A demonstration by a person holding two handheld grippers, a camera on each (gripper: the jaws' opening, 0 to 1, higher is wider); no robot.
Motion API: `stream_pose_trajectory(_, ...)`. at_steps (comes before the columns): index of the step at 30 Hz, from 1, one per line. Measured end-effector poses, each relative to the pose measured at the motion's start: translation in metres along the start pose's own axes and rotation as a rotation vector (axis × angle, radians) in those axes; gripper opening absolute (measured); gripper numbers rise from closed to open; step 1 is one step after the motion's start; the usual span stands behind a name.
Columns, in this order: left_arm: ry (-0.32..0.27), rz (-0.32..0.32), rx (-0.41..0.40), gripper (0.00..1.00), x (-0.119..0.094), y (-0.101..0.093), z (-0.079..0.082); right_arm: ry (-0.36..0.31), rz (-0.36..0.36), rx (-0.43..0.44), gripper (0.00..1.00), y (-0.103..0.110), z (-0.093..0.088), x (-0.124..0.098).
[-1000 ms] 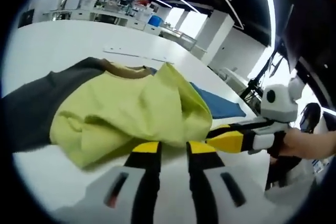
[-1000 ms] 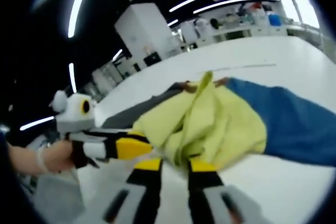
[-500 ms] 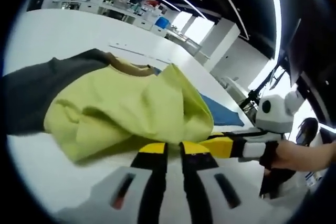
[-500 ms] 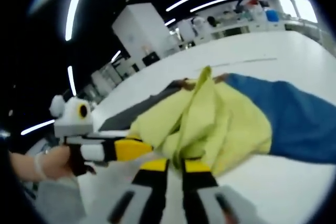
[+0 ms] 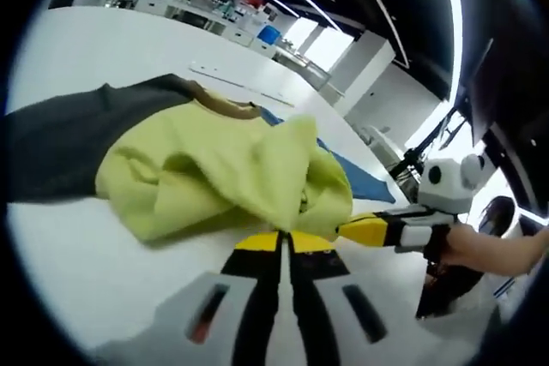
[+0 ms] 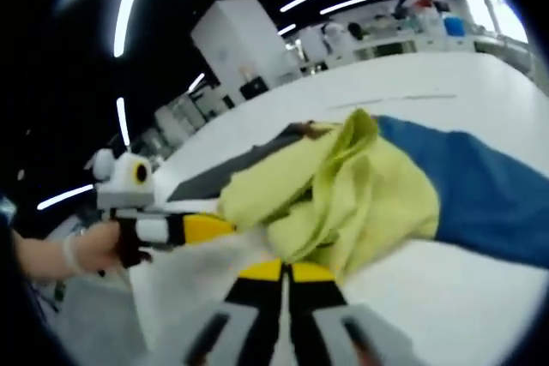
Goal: Fold the garment on the visible template until the final outline fits inside the template.
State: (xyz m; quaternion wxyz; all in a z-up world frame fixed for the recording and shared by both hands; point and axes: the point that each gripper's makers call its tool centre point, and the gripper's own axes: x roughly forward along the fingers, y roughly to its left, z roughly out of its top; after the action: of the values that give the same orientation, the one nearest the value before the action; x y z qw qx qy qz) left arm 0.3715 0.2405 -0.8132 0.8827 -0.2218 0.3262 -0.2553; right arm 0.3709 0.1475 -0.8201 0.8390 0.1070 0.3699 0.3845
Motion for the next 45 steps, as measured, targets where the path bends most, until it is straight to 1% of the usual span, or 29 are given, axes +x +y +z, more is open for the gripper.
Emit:
stream_pose_trajectory(1,0.001,0.005,-0.009,0.0,-0.004,0.007,0.001,0.0,-0.002,0.003,0.0,0.0,-0.001,-0.002)
stream_pose_trajectory(4,0.002,0.016,-0.026,0.0,-0.015,0.012,-0.004,0.002,-0.009,0.004,0.0,-0.001,-0.006,-0.009)
stream_pose_trajectory(5,0.004,0.022,-0.027,0.0,-0.02,0.017,-0.004,0.003,-0.013,0.004,0.0,-0.001,-0.008,-0.012)
stream_pose_trajectory(9,0.015,0.037,-0.017,0.0,-0.038,0.017,-0.011,0.0,-0.025,0.008,0.0,-0.003,-0.012,-0.024)
stream_pose_trajectory(12,0.022,0.054,-0.014,0.0,-0.054,0.026,-0.012,-0.002,-0.038,-0.002,0.0,-0.004,-0.014,-0.036)
stream_pose_trajectory(15,0.021,0.066,-0.022,0.0,-0.071,0.031,-0.012,-0.002,-0.047,-0.007,0.0,-0.007,-0.016,-0.047)
stream_pose_trajectory(17,0.026,0.075,-0.022,0.0,-0.08,0.03,-0.015,-0.001,-0.053,-0.009,0.0,-0.009,-0.018,-0.053)
stream_pose_trajectory(19,0.034,0.083,-0.019,0.0,-0.09,0.039,-0.018,-0.001,-0.06,-0.013,0.0,-0.011,-0.02,-0.06)
stream_pose_trajectory(22,0.046,0.096,-0.025,0.0,-0.103,0.042,-0.027,0.01,-0.068,-0.021,0.0,-0.01,-0.025,-0.069)
stream_pose_trajectory(24,0.057,0.106,-0.034,0.0,-0.11,0.044,-0.032,0.035,-0.082,-0.071,0.0,-0.009,-0.03,-0.074)
stream_pose_trajectory(28,0.078,0.115,-0.043,0.0,-0.125,0.045,-0.043,0.041,-0.076,-0.097,0.0,-0.004,-0.032,-0.082)
stream_pose_trajectory(29,0.08,0.119,-0.045,0.0,-0.128,0.048,-0.043,0.045,-0.078,-0.122,0.0,-0.003,-0.031,-0.084)
stream_pose_trajectory(32,0.082,0.125,-0.06,0.0,-0.138,0.042,-0.048,0.051,-0.08,-0.145,0.0,0.003,-0.029,-0.089)
stream_pose_trajectory(34,0.092,0.125,-0.056,0.0,-0.143,0.04,-0.05,0.054,-0.087,-0.173,0.0,0.004,-0.028,-0.093)
stream_pose_trajectory(37,0.106,0.132,-0.05,0.0,-0.154,0.046,-0.052,0.047,-0.092,-0.188,0.0,0.002,-0.023,-0.098)
stream_pose_trajectory(43,0.133,0.152,-0.05,0.0,-0.168,0.047,-0.059,0.044,-0.115,-0.241,0.0,0.001,-0.018,-0.115)
stream_pose_trajectory(45,0.141,0.153,-0.06,0.0,-0.173,0.047,-0.061,0.052,-0.118,-0.273,0.0,0.002,-0.018,-0.121)
